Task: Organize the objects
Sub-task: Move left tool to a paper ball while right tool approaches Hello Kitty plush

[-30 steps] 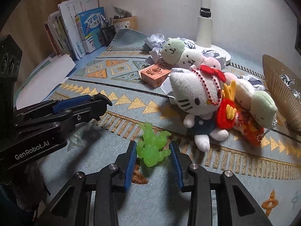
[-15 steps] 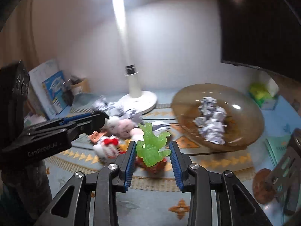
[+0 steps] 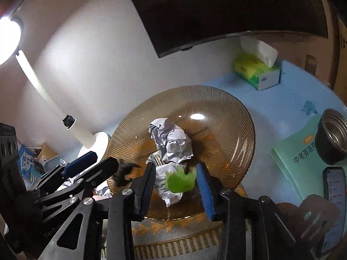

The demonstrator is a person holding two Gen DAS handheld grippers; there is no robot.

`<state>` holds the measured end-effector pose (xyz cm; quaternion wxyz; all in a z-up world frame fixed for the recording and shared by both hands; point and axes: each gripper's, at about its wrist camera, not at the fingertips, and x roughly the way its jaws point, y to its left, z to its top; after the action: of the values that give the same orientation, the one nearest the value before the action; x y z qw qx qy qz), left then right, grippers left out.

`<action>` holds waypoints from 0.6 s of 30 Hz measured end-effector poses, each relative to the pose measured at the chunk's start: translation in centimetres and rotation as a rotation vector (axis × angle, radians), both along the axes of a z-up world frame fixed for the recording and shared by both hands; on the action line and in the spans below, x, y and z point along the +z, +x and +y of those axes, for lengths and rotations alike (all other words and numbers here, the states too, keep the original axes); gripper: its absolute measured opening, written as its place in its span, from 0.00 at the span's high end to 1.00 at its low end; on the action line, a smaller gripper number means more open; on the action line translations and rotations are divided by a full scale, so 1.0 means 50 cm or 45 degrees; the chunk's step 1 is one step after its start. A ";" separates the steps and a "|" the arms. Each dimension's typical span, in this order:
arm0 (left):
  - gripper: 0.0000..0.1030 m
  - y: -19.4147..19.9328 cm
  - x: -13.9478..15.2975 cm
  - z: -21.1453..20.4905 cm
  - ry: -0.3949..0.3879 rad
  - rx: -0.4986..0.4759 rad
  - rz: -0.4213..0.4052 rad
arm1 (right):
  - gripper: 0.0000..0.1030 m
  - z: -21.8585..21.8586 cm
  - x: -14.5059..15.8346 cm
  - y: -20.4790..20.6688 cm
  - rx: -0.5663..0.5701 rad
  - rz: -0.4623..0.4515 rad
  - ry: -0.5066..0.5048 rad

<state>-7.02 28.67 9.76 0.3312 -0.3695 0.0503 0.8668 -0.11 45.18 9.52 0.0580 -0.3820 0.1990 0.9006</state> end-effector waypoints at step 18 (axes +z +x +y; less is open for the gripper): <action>0.44 0.185 0.004 -0.420 0.124 0.493 0.106 | 0.38 -0.252 -0.050 0.103 0.358 0.135 -0.106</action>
<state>2.23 7.67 9.94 0.1735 -0.3197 -0.0501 0.9302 5.04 32.56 7.02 -0.0953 -0.3602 0.1834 0.9097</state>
